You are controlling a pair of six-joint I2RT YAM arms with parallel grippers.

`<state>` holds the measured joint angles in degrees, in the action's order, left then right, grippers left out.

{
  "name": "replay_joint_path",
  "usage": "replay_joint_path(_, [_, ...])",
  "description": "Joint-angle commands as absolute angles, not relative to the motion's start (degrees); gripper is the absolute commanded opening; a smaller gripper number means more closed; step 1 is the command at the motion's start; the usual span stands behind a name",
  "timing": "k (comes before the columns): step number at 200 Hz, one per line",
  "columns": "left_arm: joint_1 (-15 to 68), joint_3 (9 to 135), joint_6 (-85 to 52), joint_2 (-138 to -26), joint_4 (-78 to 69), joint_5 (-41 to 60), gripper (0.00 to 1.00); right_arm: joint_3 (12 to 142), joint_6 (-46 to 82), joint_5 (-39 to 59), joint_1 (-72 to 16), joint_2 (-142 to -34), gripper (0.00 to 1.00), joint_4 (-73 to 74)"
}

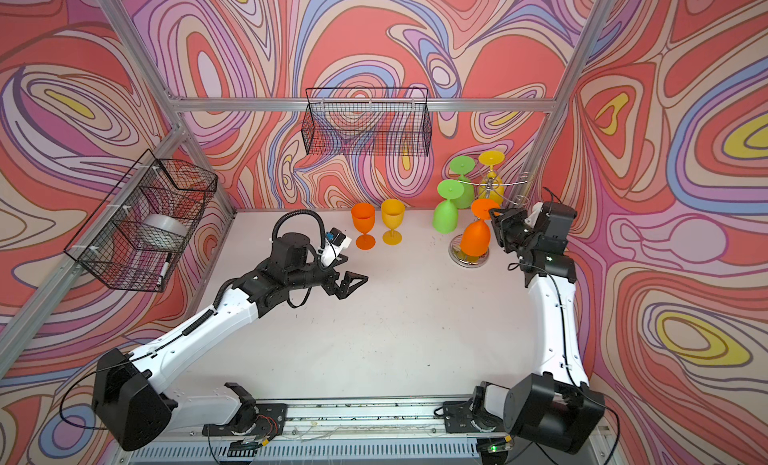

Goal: Take the wine glass off the wine glass rack
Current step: 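Close the right gripper on the orange glass foot and pull it from the hook, then lift the orange glass off the rack hook with the right gripper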

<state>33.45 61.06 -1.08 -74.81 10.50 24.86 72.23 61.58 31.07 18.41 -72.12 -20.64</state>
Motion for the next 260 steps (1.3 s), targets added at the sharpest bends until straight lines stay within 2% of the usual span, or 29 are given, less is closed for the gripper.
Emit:
replay_joint_path(1, [33.8,62.3,-0.4,-74.4,10.9,25.5,0.98,70.3,65.6,32.3,18.7,-71.9,0.38,-13.9])
replay_joint_path(48, [33.9,62.3,-0.2,-74.3,11.0,25.1,0.97,68.2,69.2,32.1,18.7,-72.0,0.33,-8.7])
replay_joint_path(147, [33.9,62.4,0.0,-74.7,11.1,25.0,0.97,65.9,71.7,31.1,18.7,-70.8,0.00,-5.2])
replay_joint_path(260, [33.9,62.4,-0.3,-75.4,10.8,25.6,0.97,68.6,69.3,30.5,18.2,-68.3,0.00,-10.9])
